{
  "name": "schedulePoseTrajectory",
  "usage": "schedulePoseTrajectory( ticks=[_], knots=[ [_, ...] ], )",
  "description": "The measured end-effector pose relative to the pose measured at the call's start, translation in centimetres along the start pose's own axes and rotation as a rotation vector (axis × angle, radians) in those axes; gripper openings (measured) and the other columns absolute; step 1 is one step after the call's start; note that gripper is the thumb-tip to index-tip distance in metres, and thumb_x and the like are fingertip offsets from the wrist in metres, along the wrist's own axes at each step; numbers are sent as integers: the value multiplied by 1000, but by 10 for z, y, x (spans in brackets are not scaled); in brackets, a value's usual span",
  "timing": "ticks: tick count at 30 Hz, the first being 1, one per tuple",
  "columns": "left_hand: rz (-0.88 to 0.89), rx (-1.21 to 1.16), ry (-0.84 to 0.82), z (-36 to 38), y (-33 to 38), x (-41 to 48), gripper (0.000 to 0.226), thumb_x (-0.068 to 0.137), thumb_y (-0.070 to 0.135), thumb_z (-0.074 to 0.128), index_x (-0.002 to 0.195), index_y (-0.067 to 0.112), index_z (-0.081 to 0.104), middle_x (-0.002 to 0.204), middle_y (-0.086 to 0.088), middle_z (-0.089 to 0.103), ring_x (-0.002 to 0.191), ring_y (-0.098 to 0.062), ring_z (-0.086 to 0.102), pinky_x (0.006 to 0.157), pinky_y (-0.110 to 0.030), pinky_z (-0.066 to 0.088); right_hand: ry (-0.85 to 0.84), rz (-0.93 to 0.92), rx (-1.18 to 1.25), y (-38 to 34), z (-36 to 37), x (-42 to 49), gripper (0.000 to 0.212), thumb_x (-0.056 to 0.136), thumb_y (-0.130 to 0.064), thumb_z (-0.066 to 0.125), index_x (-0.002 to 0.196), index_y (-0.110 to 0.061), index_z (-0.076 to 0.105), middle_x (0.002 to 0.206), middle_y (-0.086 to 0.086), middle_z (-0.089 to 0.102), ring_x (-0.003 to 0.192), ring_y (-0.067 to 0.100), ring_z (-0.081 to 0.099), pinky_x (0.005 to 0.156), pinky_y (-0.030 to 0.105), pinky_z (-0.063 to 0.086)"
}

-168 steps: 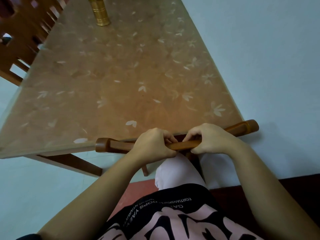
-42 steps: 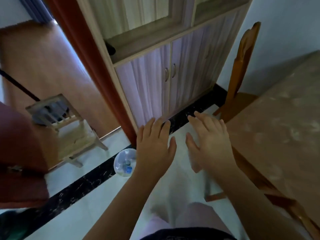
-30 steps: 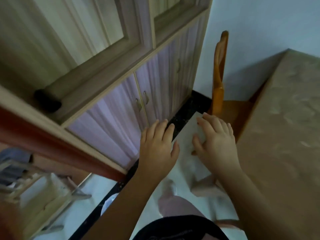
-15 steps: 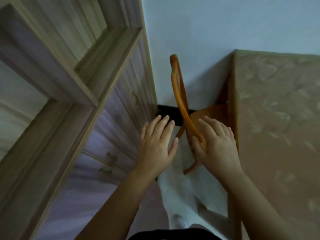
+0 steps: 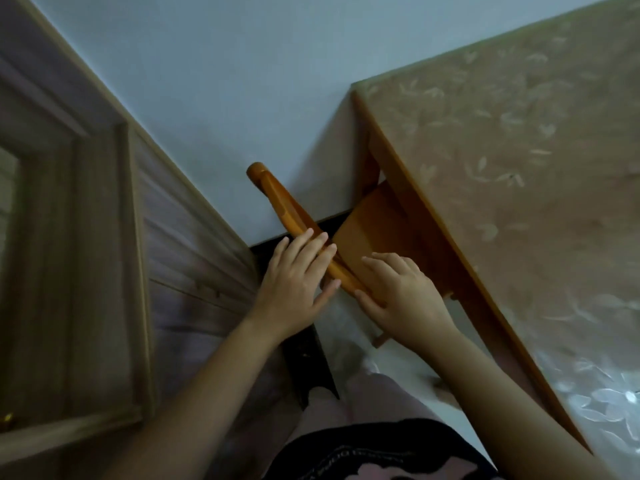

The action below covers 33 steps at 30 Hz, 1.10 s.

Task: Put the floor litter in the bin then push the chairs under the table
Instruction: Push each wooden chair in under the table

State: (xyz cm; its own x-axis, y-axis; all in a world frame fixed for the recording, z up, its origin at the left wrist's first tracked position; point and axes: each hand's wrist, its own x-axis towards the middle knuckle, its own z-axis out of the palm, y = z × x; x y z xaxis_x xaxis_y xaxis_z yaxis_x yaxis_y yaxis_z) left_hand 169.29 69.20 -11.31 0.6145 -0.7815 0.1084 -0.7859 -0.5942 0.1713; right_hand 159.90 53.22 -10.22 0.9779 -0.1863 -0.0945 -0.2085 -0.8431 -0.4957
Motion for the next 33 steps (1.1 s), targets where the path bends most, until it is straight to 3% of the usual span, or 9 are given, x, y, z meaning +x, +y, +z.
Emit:
schedulePoseTrajectory(
  ticks=[6,10,14,17,23,27,33],
  knots=[
    [124,-46,-132,10,-31,18,61,90,52,32,127,9,54,134,-9,54,131,-26,40,109,-49,16,-42,-1,75,-1,10,18,51,87,-47,47,131,-22,44,129,-1,50,116,16,43,92,29,40],
    [269,-38,-115,12,-55,36,61,89,55,32,112,8,64,112,-9,66,113,-26,57,105,-49,26,-67,29,141,-10,19,30,49,87,-46,47,130,-23,46,127,-2,51,113,15,43,85,23,35],
    [312,-222,-6,13,-75,70,42,90,37,45,79,6,71,77,-7,71,75,-25,65,79,-40,46,-46,66,144,-24,27,45,46,85,-41,53,127,-24,48,117,-1,55,104,17,47,83,28,43],
    [467,-284,-54,16,-84,91,40,89,34,47,70,6,70,64,-6,68,60,-22,62,59,-38,46,-7,95,182,-28,37,46,45,81,-36,58,124,-24,51,111,-3,57,99,15,49,79,27,45],
    [664,-287,-187,14,-90,98,42,87,42,48,74,10,71,69,-3,69,61,-19,62,56,-31,44,-161,182,333,-11,30,50,49,74,-48,63,118,-30,50,104,-15,48,94,4,47,73,13,39],
    [775,-282,-308,8,-95,108,48,86,51,46,84,10,72,75,-2,70,67,-19,64,59,-34,48,-224,240,432,-12,26,57,43,73,-43,67,111,-27,56,101,-12,54,88,3,53,71,16,46],
    [960,-254,-458,7,-98,119,51,87,53,40,101,12,69,87,-3,71,74,-18,65,62,-34,52,-223,321,516,-15,25,56,43,72,-40,70,112,-34,55,96,-20,56,84,-2,56,68,15,49]
  ],
)
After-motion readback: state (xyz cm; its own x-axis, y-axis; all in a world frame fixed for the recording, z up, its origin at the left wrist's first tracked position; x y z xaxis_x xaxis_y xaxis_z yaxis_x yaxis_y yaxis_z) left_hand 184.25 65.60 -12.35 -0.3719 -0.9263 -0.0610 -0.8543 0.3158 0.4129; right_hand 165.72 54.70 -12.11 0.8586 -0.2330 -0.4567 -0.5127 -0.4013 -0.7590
